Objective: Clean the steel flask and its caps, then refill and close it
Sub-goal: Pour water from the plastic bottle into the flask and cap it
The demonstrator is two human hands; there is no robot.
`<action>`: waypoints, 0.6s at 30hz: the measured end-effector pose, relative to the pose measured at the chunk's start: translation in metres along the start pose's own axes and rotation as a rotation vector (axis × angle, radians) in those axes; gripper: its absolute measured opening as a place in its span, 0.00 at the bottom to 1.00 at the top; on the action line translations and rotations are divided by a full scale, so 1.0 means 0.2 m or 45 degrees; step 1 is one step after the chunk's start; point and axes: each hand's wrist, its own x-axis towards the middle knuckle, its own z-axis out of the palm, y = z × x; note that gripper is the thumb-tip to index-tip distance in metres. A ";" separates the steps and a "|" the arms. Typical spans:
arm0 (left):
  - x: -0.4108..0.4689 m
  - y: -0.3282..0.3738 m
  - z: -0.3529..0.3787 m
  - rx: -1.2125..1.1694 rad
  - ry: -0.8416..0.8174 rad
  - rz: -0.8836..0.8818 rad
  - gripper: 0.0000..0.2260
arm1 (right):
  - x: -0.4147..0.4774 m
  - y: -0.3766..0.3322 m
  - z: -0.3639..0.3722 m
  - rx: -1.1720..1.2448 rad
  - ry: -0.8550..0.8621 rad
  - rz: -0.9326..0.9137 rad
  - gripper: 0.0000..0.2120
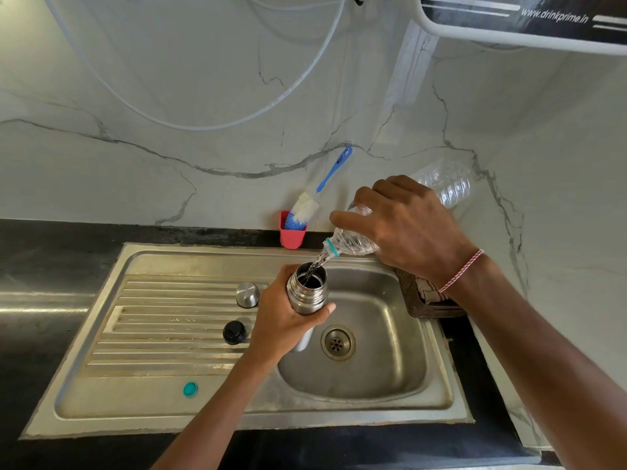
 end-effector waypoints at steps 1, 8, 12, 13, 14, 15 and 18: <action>0.00 0.00 0.00 -0.003 -0.003 -0.002 0.28 | 0.00 0.00 0.00 -0.009 0.002 -0.009 0.22; 0.00 0.00 0.01 -0.023 -0.009 -0.023 0.27 | 0.03 0.02 -0.02 -0.032 0.014 -0.056 0.23; 0.00 0.00 0.00 -0.017 -0.010 -0.022 0.27 | 0.05 0.03 -0.03 -0.057 -0.006 -0.088 0.24; 0.00 0.00 0.00 -0.015 -0.010 -0.020 0.27 | 0.05 0.03 -0.03 -0.069 -0.011 -0.098 0.24; 0.00 -0.01 0.00 -0.013 -0.009 -0.018 0.28 | 0.06 0.03 -0.03 -0.079 -0.006 -0.110 0.23; 0.00 -0.01 0.00 -0.011 -0.009 -0.017 0.28 | 0.06 0.03 -0.04 -0.088 0.000 -0.123 0.23; 0.00 0.00 0.00 -0.009 -0.009 -0.018 0.28 | 0.08 0.03 -0.04 -0.117 0.016 -0.173 0.22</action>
